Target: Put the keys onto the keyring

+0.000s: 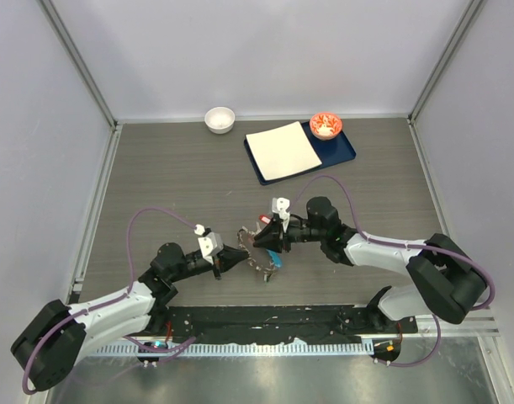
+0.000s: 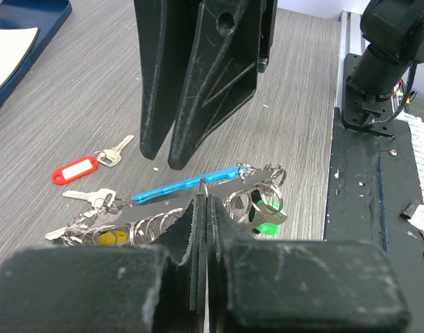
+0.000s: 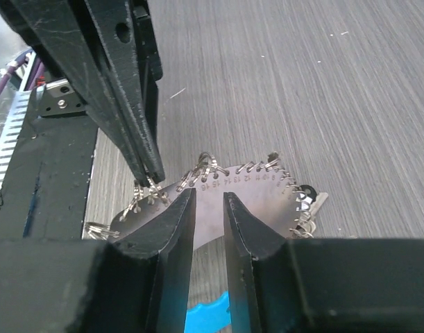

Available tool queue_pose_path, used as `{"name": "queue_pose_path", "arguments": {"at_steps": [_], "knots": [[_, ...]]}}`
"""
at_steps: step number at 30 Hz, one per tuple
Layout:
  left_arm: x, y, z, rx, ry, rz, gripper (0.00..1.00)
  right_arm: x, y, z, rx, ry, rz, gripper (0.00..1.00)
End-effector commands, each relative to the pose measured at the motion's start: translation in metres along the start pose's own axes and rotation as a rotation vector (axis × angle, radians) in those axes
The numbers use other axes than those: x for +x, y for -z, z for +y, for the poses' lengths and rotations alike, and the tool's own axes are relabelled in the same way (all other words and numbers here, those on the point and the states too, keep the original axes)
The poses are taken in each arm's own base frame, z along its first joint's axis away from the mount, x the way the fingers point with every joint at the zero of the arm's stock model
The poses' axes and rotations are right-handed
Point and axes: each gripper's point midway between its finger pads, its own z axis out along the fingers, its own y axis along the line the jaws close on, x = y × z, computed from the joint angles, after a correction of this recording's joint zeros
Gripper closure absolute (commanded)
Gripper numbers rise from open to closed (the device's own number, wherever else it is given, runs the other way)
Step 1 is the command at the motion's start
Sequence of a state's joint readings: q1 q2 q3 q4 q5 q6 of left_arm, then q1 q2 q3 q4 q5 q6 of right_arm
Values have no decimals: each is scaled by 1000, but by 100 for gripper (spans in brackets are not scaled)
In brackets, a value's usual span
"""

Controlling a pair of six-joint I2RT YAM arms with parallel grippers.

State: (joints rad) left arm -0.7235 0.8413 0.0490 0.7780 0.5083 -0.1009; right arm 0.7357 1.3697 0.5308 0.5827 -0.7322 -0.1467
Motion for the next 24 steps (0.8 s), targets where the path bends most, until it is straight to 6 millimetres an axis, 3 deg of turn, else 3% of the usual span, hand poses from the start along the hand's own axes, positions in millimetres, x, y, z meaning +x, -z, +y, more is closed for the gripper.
{"name": "queue_pose_path", "arguments": {"at_steps": [1,24], "knots": [[-27,-2,1,5,-53,-106,100,-11,-2,10,-63,30,-58,71],[-32,-1,7,-37,-59,-127,100,-12,0,27,-156,11,-57,71]]}}
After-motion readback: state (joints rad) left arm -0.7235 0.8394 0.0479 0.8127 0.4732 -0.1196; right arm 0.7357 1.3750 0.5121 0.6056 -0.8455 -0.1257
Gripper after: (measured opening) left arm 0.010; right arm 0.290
